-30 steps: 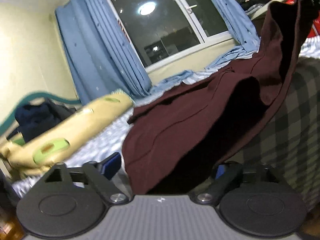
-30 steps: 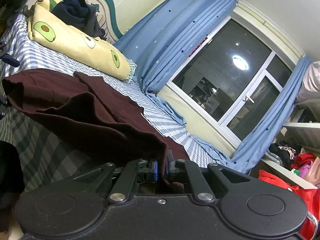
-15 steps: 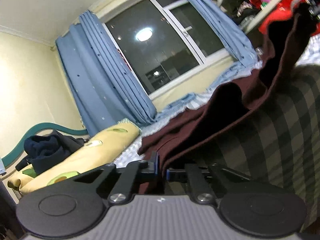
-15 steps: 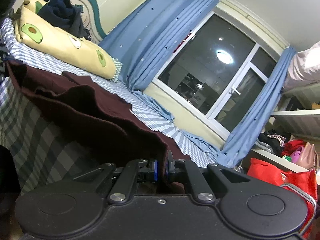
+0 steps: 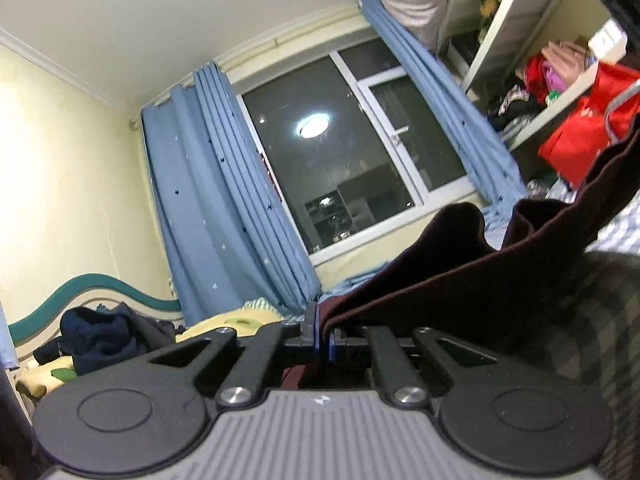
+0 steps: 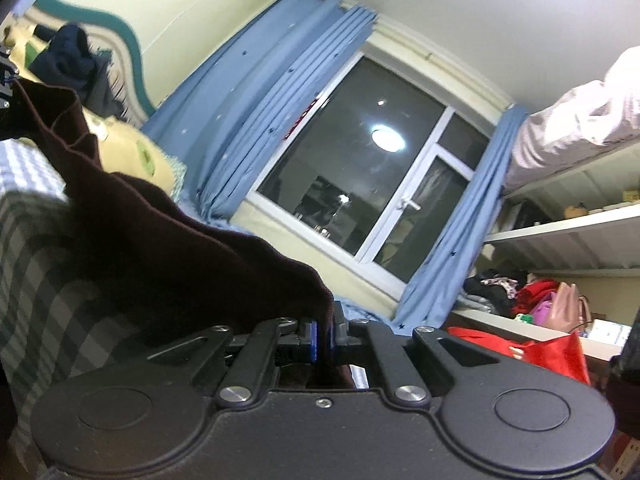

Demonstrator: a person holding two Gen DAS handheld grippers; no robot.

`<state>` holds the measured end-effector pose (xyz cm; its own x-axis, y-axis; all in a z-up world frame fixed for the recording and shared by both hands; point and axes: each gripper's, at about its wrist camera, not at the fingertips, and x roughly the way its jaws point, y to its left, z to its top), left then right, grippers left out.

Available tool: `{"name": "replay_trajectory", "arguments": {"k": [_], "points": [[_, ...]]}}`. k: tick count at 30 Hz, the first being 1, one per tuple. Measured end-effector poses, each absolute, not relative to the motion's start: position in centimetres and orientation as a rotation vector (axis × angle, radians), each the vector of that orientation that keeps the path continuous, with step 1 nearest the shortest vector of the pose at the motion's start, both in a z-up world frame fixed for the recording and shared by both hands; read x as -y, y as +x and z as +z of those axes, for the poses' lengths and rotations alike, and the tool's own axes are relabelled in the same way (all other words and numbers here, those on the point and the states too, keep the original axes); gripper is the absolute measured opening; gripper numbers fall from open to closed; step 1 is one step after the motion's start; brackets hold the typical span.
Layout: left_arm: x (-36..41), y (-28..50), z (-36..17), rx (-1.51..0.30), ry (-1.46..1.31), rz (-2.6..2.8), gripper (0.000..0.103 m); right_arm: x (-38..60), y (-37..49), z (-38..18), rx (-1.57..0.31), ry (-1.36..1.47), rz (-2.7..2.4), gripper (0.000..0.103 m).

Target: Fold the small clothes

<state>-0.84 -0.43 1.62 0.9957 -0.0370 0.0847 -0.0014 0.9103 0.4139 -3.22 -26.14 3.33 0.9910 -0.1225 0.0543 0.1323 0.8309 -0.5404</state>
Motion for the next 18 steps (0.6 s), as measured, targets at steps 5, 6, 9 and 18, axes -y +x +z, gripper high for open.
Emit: {"name": "replay_trajectory", "arguments": {"k": [5, 6, 9, 18], "points": [[0.0, -4.4, 4.8, 0.133, 0.403, -0.047, 0.003, 26.7, -7.1, 5.6, 0.091, -0.558, -0.155, 0.004], [-0.1, -5.1, 5.3, 0.140, 0.401, -0.056, 0.003, 26.8, -7.7, 6.1, 0.106, -0.562, -0.158, 0.004], [0.0, -5.8, 6.4, 0.126, 0.402, -0.083, 0.003, 27.1, -8.6, 7.0, 0.131, -0.570, -0.166, 0.004], [0.0, -3.2, 7.8, 0.120, 0.380, -0.092, 0.003, 27.8, -6.3, 7.9, 0.151, -0.589, -0.165, 0.003]]}}
